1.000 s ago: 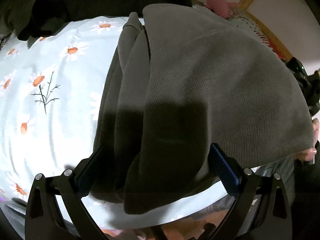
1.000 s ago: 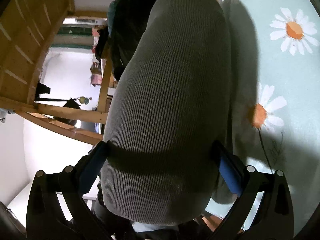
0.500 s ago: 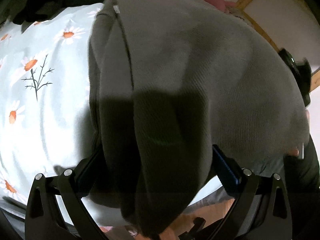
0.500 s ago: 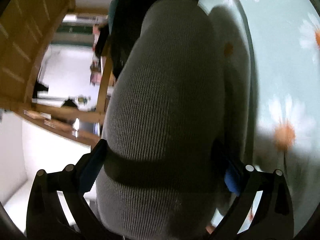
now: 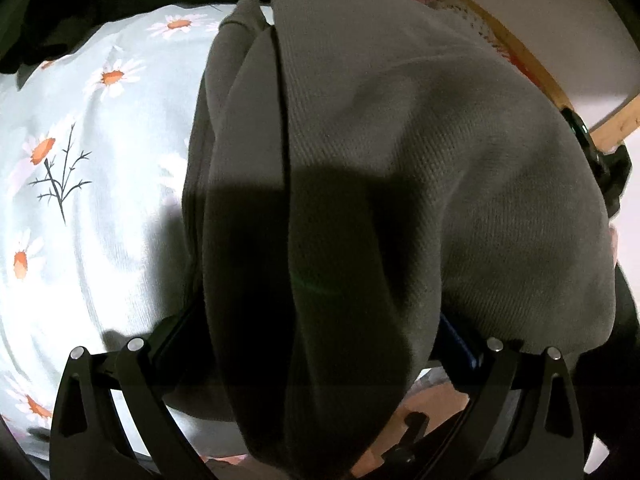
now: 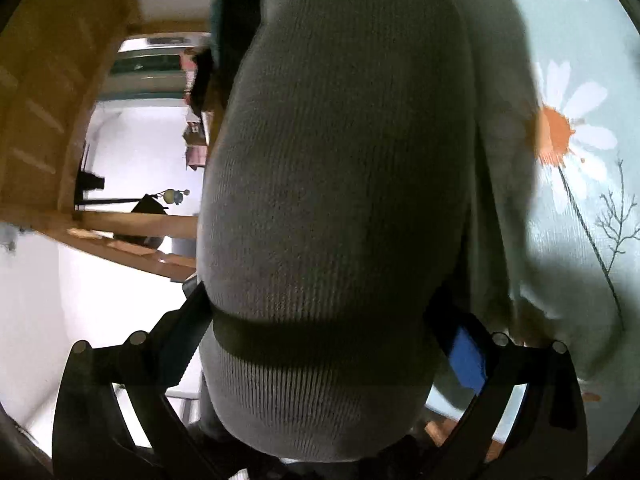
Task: Fold large clothes
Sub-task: 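Grasp the folded hoodie edges with both tools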
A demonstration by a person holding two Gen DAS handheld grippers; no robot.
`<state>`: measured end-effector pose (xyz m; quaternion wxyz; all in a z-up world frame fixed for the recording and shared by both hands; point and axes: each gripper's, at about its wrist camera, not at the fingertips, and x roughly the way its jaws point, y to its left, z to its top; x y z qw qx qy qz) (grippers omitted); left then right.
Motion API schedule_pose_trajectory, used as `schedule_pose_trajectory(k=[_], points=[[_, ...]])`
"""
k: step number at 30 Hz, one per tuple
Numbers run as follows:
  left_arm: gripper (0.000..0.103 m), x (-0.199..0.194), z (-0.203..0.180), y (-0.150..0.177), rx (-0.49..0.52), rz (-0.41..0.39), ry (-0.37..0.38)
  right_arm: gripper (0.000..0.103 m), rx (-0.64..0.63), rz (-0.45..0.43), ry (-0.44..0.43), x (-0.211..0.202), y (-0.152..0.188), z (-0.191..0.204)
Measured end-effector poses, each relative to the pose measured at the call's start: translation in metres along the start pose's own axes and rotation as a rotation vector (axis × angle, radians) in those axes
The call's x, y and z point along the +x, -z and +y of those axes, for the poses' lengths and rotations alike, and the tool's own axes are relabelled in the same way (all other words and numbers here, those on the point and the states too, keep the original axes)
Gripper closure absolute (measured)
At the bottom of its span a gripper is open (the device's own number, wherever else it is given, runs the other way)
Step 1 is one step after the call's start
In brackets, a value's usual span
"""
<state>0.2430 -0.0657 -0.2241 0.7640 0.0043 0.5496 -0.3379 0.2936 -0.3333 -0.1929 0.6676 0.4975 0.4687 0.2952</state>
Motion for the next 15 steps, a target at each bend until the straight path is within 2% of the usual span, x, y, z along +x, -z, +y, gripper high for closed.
schedule_pose_trajectory(k=[2,4,6,8,10,12,13,14,15], points=[[0.005,-0.008,0.0,0.005,-0.042,-0.057,0.02,0.02,0.018,-0.105,-0.083,-0.01,0.008,-0.008],[0.005,-0.023,0.004,0.015,-0.154,-0.14,0.099,0.029,0.049,-0.216,-0.129,-0.02,0.014,-0.014],[0.005,-0.041,0.011,0.032,-0.313,-0.252,0.202,0.034,0.065,-0.281,-0.153,-0.026,0.013,-0.014],[0.005,-0.049,0.011,0.053,-0.44,-0.337,0.262,0.037,0.088,-0.329,-0.183,-0.033,0.011,-0.019],[0.005,-0.049,-0.001,0.071,-0.519,-0.405,0.282,0.038,0.122,-0.373,-0.215,-0.034,0.01,-0.025],[0.005,-0.045,-0.017,0.102,-0.651,-0.496,0.325,0.038,0.155,-0.404,-0.24,-0.034,0.012,-0.028],[0.005,-0.043,-0.019,0.12,-0.712,-0.518,0.358,0.038,0.161,-0.412,-0.236,-0.04,0.012,-0.036],[0.005,-0.035,-0.026,0.14,-0.805,-0.532,0.421,0.038,0.167,-0.414,-0.239,-0.044,0.013,-0.041],[0.005,-0.022,-0.035,0.157,-0.897,-0.514,0.457,0.038,0.166,-0.417,-0.233,-0.042,0.013,-0.039]])
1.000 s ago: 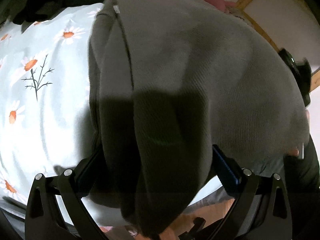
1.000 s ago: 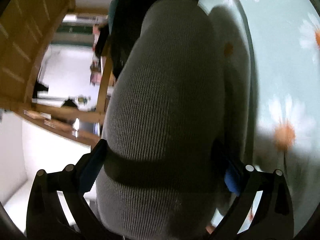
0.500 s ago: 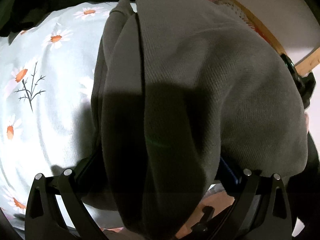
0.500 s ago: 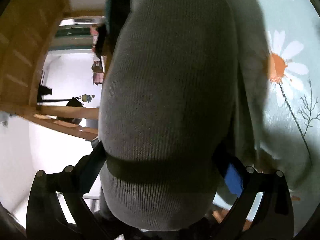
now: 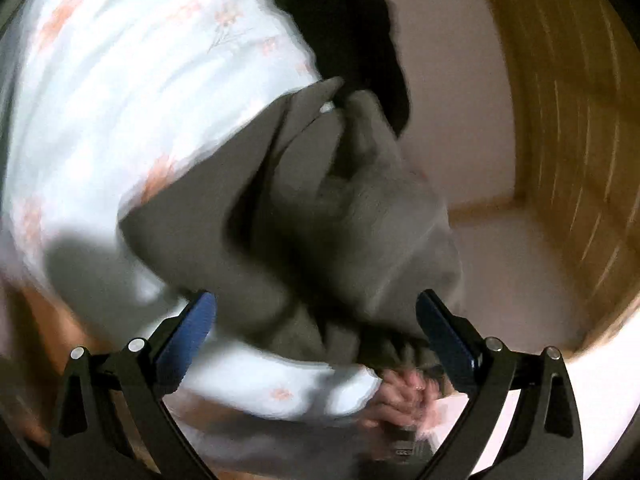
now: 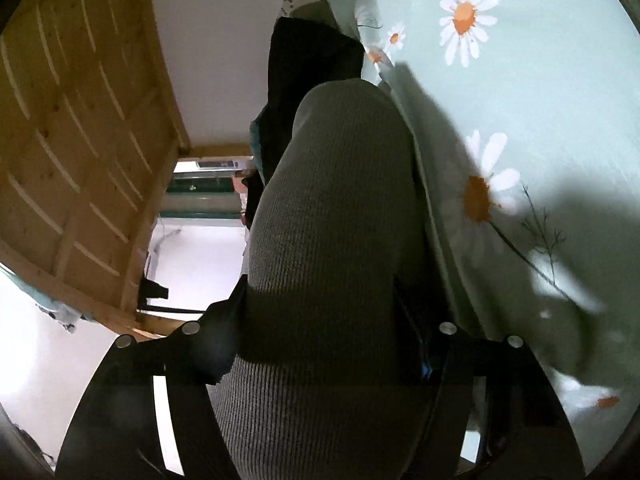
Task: Fold large clothes
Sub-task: 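Grasp the folded hoodie edges with both tools, then lift the hoodie bundle with both tools and carry it toward the checkered blanket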
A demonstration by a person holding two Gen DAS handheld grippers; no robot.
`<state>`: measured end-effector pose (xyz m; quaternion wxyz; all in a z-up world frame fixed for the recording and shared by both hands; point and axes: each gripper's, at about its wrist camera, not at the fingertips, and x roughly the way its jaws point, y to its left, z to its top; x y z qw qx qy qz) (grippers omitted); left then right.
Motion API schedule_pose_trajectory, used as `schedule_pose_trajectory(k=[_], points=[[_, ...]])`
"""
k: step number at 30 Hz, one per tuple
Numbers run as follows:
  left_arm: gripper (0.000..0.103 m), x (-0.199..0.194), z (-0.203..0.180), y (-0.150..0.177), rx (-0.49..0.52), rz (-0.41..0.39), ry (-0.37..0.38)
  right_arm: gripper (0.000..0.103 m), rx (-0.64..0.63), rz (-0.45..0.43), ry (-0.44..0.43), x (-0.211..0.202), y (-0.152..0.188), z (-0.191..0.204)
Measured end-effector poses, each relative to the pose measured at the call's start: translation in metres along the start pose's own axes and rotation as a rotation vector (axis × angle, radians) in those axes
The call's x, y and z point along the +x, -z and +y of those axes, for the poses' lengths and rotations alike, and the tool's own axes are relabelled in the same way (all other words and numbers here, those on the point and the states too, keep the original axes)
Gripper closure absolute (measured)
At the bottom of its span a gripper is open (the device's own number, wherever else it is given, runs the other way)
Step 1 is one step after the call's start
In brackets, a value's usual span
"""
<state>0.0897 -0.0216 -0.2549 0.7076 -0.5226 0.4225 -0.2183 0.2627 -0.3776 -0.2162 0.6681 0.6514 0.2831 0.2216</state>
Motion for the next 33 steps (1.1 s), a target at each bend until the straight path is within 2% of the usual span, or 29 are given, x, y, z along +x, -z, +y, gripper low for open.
schedule_pose_trajectory(k=[3,4,6,8,12,14,16,18,19,21,23,26,28,30,33], points=[[0.005,0.017,0.028,0.03,-0.128,0.022,0.001,0.038,-0.004,0.003,0.011,-0.002,-0.001,0.0],[0.006,0.023,0.035,0.02,-0.133,0.023,-0.005,0.037,-0.007,0.006,0.013,-0.006,-0.002,-0.001],[0.006,0.033,0.037,0.016,-0.145,-0.036,0.107,0.037,-0.012,0.014,0.022,-0.005,-0.005,-0.001],[0.006,0.043,0.028,0.004,-0.089,-0.081,0.176,0.036,-0.02,0.023,0.028,-0.015,-0.006,-0.007],[0.006,0.05,0.04,0.003,-0.141,-0.111,0.236,0.035,-0.023,0.038,0.032,-0.016,-0.007,-0.009],[0.006,0.053,0.04,0.004,-0.123,-0.11,0.244,0.035,-0.027,0.046,0.038,-0.016,-0.006,-0.008],[0.006,0.05,0.041,0.005,-0.153,-0.123,0.259,0.034,-0.03,0.047,0.048,-0.016,-0.005,-0.007],[0.006,0.049,0.045,0.004,-0.16,-0.087,0.224,0.034,-0.04,0.045,0.057,-0.018,-0.004,-0.006],[0.006,0.044,0.049,0.001,-0.145,-0.062,0.172,0.033,-0.04,0.047,0.058,-0.018,-0.004,-0.007],[0.006,0.037,0.059,0.008,-0.162,-0.062,0.124,0.033,-0.05,0.05,0.066,-0.018,-0.004,-0.006],[0.006,0.037,0.059,0.007,-0.158,-0.08,0.13,0.032,-0.071,0.054,0.078,-0.016,-0.001,-0.003],[0.006,0.046,0.046,-0.009,-0.131,-0.108,0.178,0.031,-0.08,0.059,0.084,-0.015,0.001,-0.002],[0.006,0.049,0.046,-0.016,-0.16,-0.134,0.167,0.031,-0.084,0.078,0.092,-0.013,0.003,-0.002],[0.006,0.047,0.042,-0.017,-0.145,-0.141,0.147,0.031,-0.107,0.095,0.116,-0.011,0.009,0.002],[0.006,0.035,0.039,-0.029,-0.08,-0.062,0.089,0.032,-0.122,0.133,0.143,-0.01,0.02,0.004]])
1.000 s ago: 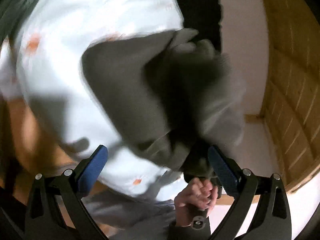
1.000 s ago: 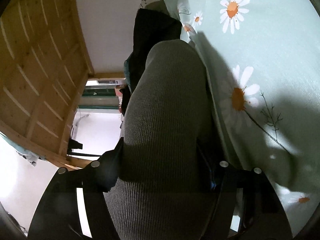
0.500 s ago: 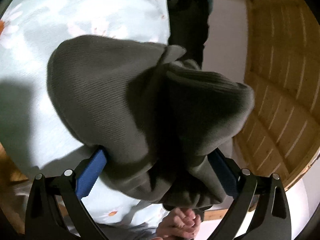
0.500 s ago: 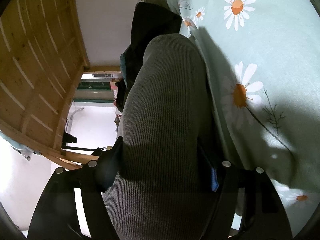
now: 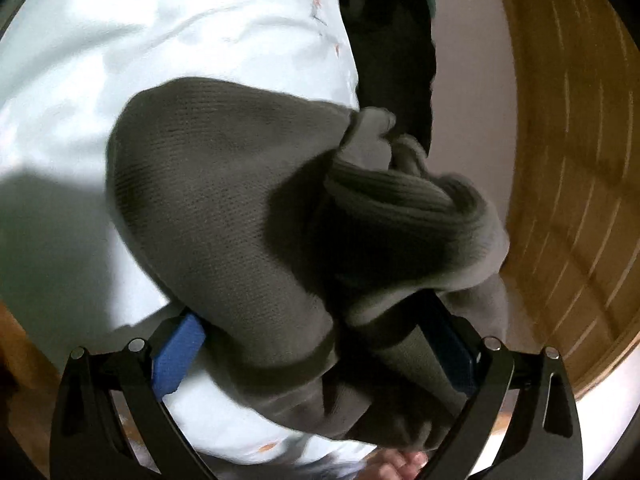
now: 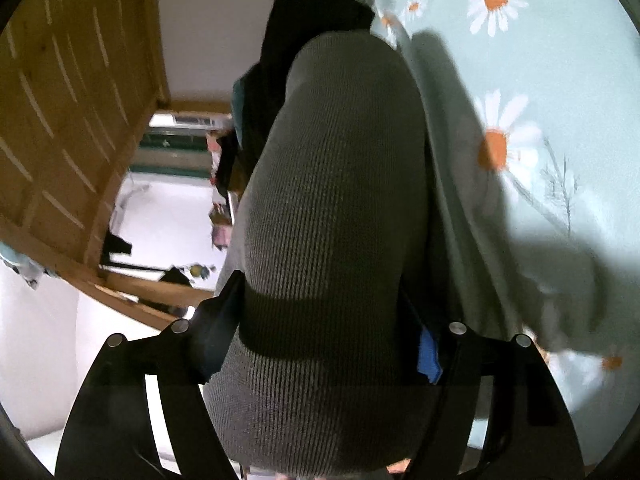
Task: Fold large clothes
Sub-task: 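Lift the hoodie bundle with both tools and carry it toward the checkered blanket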
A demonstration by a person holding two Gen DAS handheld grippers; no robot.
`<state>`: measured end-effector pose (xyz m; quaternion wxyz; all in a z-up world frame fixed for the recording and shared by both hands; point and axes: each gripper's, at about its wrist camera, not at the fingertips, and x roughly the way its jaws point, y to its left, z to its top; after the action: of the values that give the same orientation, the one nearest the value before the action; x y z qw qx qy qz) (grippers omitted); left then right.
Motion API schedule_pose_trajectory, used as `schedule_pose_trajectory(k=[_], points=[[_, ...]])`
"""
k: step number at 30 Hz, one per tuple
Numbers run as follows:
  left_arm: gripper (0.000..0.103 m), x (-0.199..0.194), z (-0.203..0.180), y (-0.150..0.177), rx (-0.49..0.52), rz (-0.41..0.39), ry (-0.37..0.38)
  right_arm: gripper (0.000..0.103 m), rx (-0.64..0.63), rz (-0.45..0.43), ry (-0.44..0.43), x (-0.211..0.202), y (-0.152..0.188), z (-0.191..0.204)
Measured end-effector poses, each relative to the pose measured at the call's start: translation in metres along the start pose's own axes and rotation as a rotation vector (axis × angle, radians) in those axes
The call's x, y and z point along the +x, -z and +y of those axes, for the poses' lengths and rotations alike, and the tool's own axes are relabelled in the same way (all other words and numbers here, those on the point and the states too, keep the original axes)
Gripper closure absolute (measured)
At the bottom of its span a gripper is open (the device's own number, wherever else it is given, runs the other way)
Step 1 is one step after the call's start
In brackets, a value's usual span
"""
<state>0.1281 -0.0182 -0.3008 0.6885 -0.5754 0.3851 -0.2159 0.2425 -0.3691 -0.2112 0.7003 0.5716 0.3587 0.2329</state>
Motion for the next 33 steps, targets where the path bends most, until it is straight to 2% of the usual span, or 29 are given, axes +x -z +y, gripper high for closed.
schedule_pose_trajectory(k=[3,5,6,8,10,12,15,17,19,23,24,26,27,29,31,33], points=[[0.017,-0.01,0.01,-0.016,-0.031,0.042,0.013,0.031,-0.021,0.077,0.021,0.004,0.019,0.002],[0.019,-0.013,0.008,-0.02,0.018,0.068,-0.007,0.018,-0.021,0.088,0.002,0.005,0.033,-0.001],[0.02,-0.013,0.005,-0.02,0.041,0.093,-0.007,0.002,0.0,0.081,-0.013,0.007,0.034,-0.005],[0.023,-0.009,-0.004,-0.017,0.111,0.134,-0.029,0.002,0.057,0.061,-0.001,0.016,0.029,-0.016],[0.023,-0.007,-0.006,-0.015,0.14,0.151,-0.055,0.002,0.047,0.102,-0.019,0.023,0.02,-0.018],[0.023,-0.009,-0.005,-0.017,0.115,0.153,-0.048,0.005,0.026,0.146,-0.004,0.025,0.016,-0.012],[0.018,-0.02,-0.002,-0.018,0.027,0.101,0.004,0.018,-0.03,0.149,-0.001,0.018,0.023,-0.003],[0.006,-0.034,-0.004,-0.013,0.005,0.065,0.081,0.019,-0.019,0.142,-0.007,0.017,0.025,-0.005],[0.006,-0.045,-0.001,-0.008,-0.038,0.036,0.108,0.019,-0.01,0.139,-0.003,0.018,0.024,-0.007],[0.006,-0.044,0.011,-0.01,-0.122,0.034,0.138,0.018,-0.029,0.143,0.011,0.02,0.024,-0.005],[0.006,-0.045,0.009,-0.009,-0.108,0.027,0.14,0.017,-0.033,0.143,0.013,0.02,0.024,-0.005],[0.006,-0.041,-0.002,-0.008,-0.01,0.032,0.088,0.017,-0.039,0.15,0.018,0.019,0.023,-0.003],[0.006,-0.033,-0.012,-0.005,0.091,0.049,0.011,0.017,-0.054,0.154,0.031,0.021,0.024,0.0],[0.005,-0.016,-0.015,0.002,0.162,0.064,-0.064,0.016,-0.069,0.156,0.052,0.023,0.026,0.006],[0.007,-0.011,-0.005,-0.006,0.089,0.091,0.0,0.018,-0.072,0.153,0.058,0.025,0.028,0.01],[0.018,-0.014,-0.003,-0.009,0.078,0.112,0.045,0.022,-0.093,0.147,0.061,0.023,0.031,0.017]])
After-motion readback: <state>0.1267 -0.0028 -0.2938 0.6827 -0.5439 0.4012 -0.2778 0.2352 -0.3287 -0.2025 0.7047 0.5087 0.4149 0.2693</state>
